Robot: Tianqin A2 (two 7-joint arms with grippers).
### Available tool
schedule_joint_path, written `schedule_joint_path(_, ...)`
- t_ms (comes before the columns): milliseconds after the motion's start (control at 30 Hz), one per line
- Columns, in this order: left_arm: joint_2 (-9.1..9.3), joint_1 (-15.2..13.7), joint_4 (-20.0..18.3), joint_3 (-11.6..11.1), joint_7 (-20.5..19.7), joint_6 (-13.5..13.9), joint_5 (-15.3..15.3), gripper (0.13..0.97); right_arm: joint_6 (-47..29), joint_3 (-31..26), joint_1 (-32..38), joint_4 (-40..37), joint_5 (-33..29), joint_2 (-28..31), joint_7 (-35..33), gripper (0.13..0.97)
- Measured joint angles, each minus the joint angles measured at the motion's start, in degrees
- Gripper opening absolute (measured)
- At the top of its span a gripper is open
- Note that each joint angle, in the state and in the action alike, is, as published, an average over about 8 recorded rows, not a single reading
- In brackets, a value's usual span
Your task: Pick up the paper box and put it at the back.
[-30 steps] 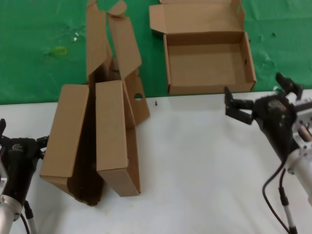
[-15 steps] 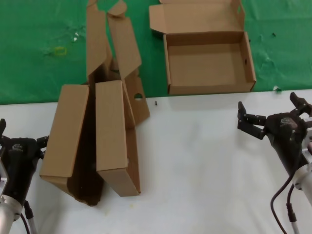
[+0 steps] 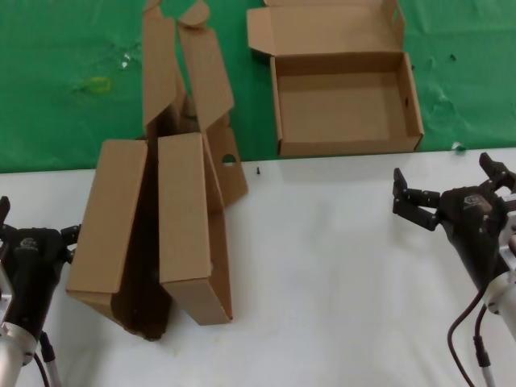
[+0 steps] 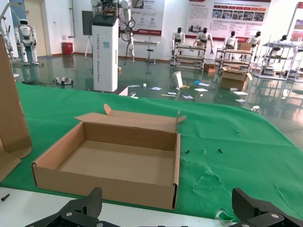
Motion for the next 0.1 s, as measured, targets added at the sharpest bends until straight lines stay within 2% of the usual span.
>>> schedule_joint_path(100,0.00,0.0,0.0,0.0,0.0,0.0,0.0,0.966,0.0,0.0,0.0,0.0,0.0,0.0,0.0,0.966)
